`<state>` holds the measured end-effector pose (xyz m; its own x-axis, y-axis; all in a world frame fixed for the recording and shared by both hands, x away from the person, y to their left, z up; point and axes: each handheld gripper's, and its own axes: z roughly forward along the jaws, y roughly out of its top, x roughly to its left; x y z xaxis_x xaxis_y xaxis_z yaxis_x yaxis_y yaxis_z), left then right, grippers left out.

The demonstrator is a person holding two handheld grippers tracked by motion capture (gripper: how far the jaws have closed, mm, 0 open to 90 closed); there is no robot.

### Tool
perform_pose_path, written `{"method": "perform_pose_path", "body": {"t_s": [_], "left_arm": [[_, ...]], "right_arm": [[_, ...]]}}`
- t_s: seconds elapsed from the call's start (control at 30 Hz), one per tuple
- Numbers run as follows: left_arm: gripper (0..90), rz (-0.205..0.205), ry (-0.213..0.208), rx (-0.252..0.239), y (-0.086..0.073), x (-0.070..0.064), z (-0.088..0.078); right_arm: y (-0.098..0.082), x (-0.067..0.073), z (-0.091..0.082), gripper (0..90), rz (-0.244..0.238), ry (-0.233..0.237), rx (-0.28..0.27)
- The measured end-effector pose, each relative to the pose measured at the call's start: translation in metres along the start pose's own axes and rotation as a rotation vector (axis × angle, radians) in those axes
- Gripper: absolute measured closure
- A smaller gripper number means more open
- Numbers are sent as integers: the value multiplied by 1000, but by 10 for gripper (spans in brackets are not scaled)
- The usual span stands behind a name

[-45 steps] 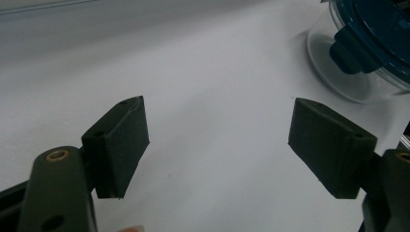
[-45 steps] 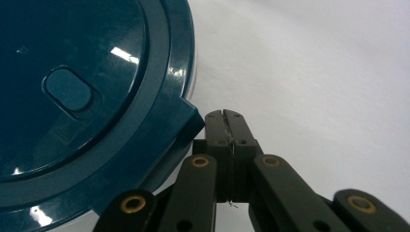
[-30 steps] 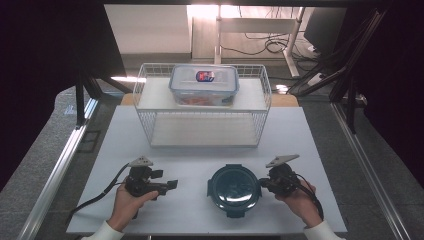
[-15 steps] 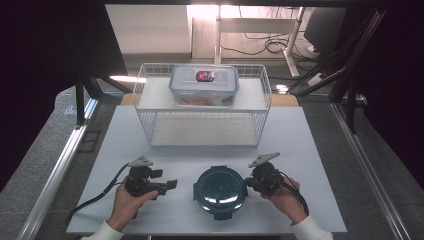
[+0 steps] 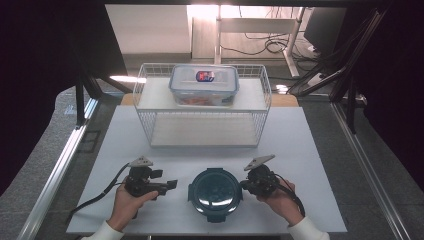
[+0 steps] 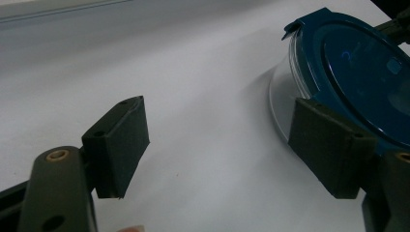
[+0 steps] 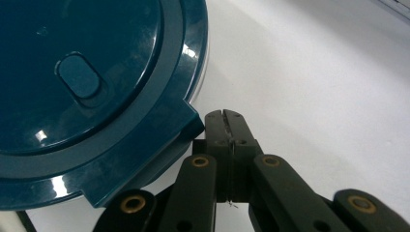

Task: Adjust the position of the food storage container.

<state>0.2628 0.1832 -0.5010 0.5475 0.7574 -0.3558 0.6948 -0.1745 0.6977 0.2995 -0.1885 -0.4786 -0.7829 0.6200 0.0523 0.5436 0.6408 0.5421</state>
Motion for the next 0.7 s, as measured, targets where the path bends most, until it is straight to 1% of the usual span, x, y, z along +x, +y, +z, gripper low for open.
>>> {"method": "perform_pose_path", "body": {"t_s": [0.03,0.1,0.13,0.17,0.2,0.23,0.27,0.3,0.33,0.37,0.43,0.47,0.5,0.53,0.57,0.63,0.67,0.7], "left_arm": [[216,1,3,-5,0,0,-1],[217,3,13,-20,0,-1,-4],[218,3,13,-20,0,-1,-4],[218,4,20,-26,0,-1,-5],[219,3,24,-37,-1,-3,-7],[219,3,24,-37,-1,-3,-7],[219,2,20,-39,-1,-3,-8],[219,-3,19,-43,-2,-4,-8],[219,-15,6,-52,-4,-8,-11],[219,-19,-2,-57,-5,-10,-13],[219,-20,-2,-64,-6,-12,-15],[218,-23,-2,-64,-7,-13,-15],[218,-23,-2,-64,-7,-13,-15],[218,-22,6,-64,-7,-13,-16],[219,-25,5,-64,-7,-13,-15],[218,-34,-5,-68,-7,-14,-15],[219,-34,-5,-68,-7,-14,-15],[221,-37,-9,-73,-7,-15,-15]], "right_arm": [[-2,-2,-2,894,5,-2,-12],[-7,-7,-9,894,21,-26,-39],[-7,-7,-9,894,21,-26,-39],[-9,-10,-14,894,41,-25,-59],[-15,-16,-22,894,75,-21,-100],[-15,-16,-22,894,75,-21,-100],[-19,-19,-29,893,92,-12,-133],[-22,-20,-31,892,100,-8,-150],[-25,-22,-33,888,110,7,-168],[-27,-22,-34,837,121,17,-182],[-32,-22,-34,623,129,15,-195],[-34,-22,-34,545,151,16,-201],[-34,-22,-34,545,151,16,-201],[-37,-22,-34,421,195,26,-225],[-39,-23,-34,374,215,34,-235],[-42,-24,-34,310,245,67,-250],[-42,-24,-34,310,245,67,-250],[-43,-24,-34,275,259,94,-261]]}}
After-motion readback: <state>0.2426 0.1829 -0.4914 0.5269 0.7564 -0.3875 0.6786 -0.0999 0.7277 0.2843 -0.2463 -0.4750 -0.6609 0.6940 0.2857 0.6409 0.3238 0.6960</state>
